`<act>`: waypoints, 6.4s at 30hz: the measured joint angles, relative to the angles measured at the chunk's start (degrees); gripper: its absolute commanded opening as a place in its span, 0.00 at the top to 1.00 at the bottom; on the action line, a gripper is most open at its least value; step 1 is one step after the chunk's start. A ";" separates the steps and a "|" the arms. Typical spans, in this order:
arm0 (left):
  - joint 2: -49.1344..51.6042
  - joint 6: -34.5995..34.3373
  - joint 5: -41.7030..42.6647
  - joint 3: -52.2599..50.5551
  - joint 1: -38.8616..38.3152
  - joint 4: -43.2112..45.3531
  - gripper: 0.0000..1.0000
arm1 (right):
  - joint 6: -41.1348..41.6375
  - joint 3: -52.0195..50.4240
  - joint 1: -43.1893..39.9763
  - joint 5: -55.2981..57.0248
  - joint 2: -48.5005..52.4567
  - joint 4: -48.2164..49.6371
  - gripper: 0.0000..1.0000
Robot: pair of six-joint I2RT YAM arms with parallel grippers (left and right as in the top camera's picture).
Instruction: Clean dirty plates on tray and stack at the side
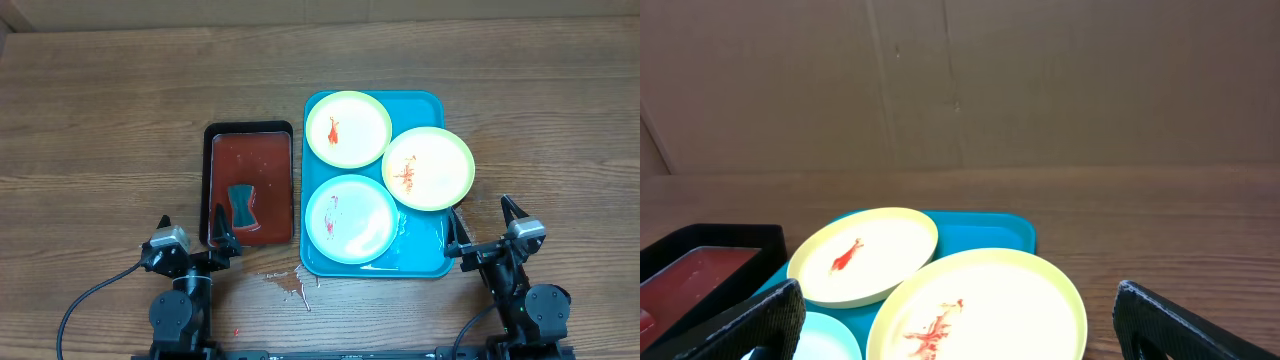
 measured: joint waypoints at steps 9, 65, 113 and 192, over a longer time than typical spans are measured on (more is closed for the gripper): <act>0.00 0.00 0.00 0.00 0.00 0.00 0.00 | 0.00 0.00 0.00 0.02 0.00 -0.02 0.00; 0.00 -7.78 6.60 -0.02 0.00 6.93 0.00 | 6.51 0.09 0.00 -7.23 0.00 1.57 0.00; 81.05 -0.22 43.58 84.35 -1.68 -70.60 0.00 | 13.35 58.88 13.25 -8.17 88.63 -51.52 0.53; 107.41 -5.97 13.62 70.05 -6.84 -48.61 0.77 | 22.25 54.88 18.36 6.56 98.75 -37.92 0.51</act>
